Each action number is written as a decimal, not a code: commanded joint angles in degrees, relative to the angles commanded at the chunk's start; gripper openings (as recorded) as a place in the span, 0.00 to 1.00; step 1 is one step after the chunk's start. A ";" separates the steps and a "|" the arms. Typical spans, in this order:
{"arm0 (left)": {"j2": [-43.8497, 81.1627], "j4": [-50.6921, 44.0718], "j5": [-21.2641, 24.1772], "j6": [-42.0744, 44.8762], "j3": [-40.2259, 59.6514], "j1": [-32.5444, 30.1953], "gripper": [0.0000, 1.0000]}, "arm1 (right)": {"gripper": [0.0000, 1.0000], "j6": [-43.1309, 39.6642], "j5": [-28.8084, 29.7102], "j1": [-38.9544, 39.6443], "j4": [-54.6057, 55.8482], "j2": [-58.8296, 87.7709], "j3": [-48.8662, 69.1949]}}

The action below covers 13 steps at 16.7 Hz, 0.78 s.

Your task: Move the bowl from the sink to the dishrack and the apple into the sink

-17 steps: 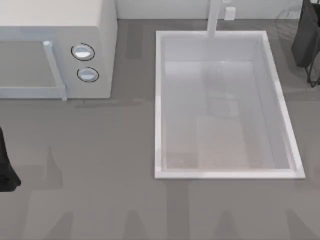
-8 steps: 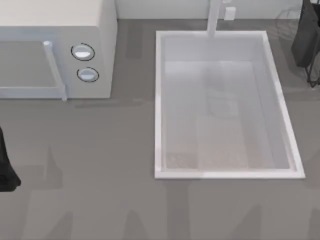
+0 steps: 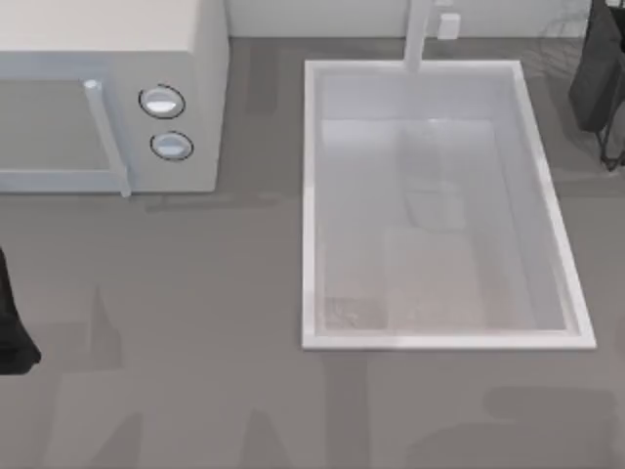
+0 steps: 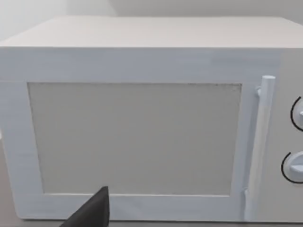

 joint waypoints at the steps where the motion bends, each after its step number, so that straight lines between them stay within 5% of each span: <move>1: 0.00 0.00 0.00 0.00 0.00 0.00 1.00 | 1.00 -0.72 -0.04 -0.77 -2.93 3.95 2.60; 13: 0.00 0.00 0.00 0.00 0.00 0.00 1.00 | 1.00 -3.31 -0.46 -3.31 -13.28 17.02 12.15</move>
